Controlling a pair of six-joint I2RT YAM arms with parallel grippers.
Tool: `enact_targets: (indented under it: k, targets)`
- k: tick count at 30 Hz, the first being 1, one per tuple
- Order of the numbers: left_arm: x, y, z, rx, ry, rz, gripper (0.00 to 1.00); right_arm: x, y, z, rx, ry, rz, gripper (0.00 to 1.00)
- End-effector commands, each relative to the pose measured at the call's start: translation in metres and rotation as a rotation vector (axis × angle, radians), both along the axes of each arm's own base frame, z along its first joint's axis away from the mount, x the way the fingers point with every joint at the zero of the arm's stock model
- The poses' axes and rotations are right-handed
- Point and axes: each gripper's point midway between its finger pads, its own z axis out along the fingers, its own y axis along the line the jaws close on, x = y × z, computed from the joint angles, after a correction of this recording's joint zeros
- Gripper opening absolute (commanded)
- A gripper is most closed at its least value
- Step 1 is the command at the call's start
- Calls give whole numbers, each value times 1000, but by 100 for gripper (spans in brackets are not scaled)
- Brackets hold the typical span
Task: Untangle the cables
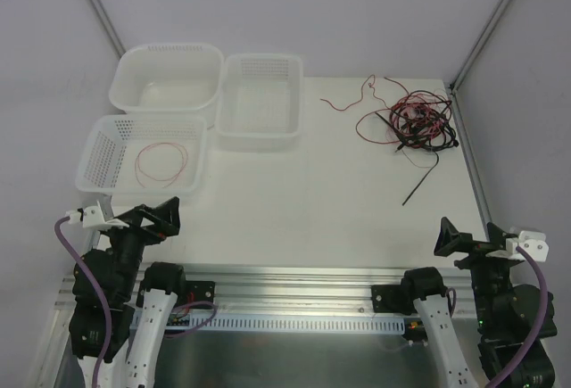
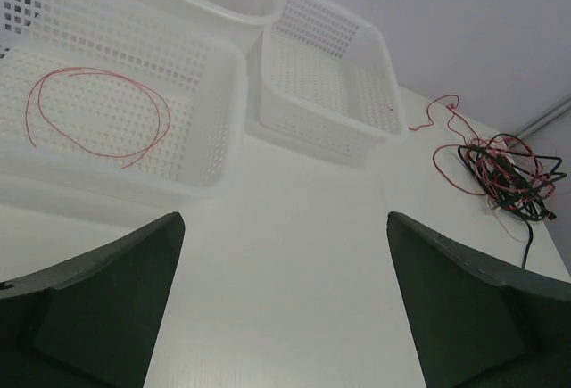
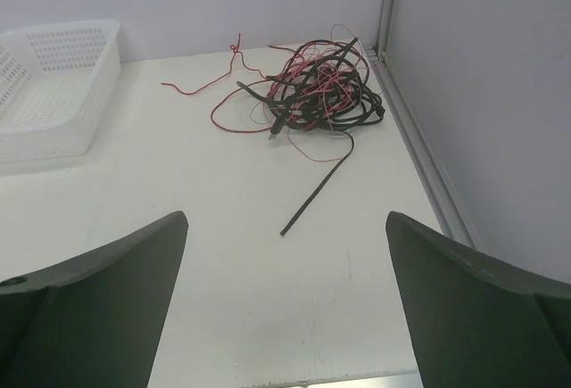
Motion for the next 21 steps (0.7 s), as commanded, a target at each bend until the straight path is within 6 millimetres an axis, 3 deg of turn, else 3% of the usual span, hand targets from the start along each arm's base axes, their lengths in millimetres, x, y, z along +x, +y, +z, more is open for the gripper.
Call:
enact_targets:
  k: [1, 13, 16, 21]
  targets:
    - [-29, 2, 21, -34, -185, -2, 99, -33, -1, 19, 30, -204, 26, 100]
    - [-18, 1, 9, -62, -133, 4, 99, -14, 0, 0, 61, -56, 5, 99]
    - [-12, -2, 2, -71, -99, -6, 99, -2, 4, -9, 82, 28, 2, 99]
    - [1, -12, -14, -83, -32, -48, 99, 33, 9, -17, 108, 175, -33, 100]
